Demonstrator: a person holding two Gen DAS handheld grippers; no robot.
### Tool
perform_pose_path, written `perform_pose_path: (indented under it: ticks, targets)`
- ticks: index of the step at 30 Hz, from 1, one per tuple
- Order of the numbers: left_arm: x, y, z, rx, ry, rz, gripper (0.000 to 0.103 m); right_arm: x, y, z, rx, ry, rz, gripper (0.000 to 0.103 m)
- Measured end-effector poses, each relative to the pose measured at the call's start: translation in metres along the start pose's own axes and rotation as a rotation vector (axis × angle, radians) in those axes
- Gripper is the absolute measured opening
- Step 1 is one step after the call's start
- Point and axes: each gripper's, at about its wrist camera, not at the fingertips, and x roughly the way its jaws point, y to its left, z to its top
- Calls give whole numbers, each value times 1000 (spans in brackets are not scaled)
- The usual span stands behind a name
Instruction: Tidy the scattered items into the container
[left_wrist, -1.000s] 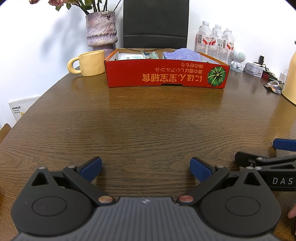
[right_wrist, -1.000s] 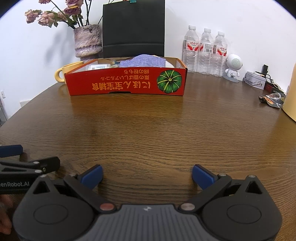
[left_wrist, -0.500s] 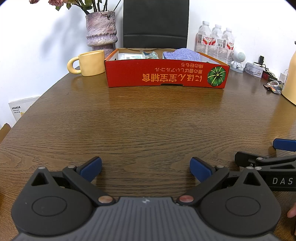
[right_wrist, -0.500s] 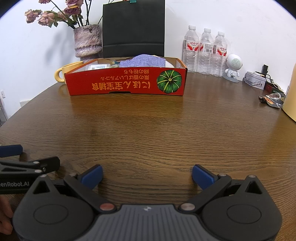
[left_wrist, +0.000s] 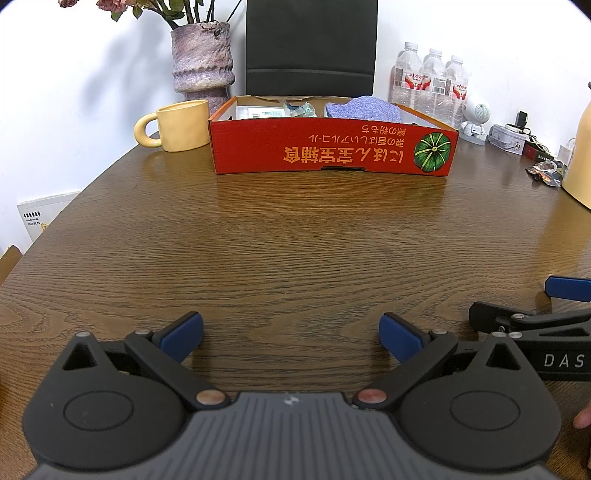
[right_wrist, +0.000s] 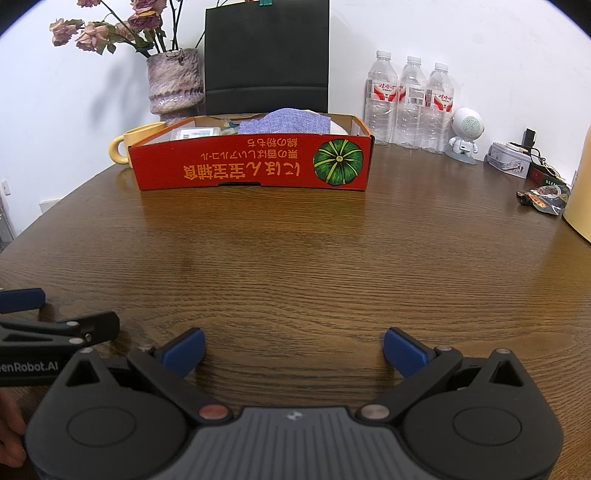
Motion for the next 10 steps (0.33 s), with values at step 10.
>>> perform_pose_path:
  ticks: [10]
  targets:
    - [0,1,0,1,0,-1,103,0,0,0,1,0,-1,103]
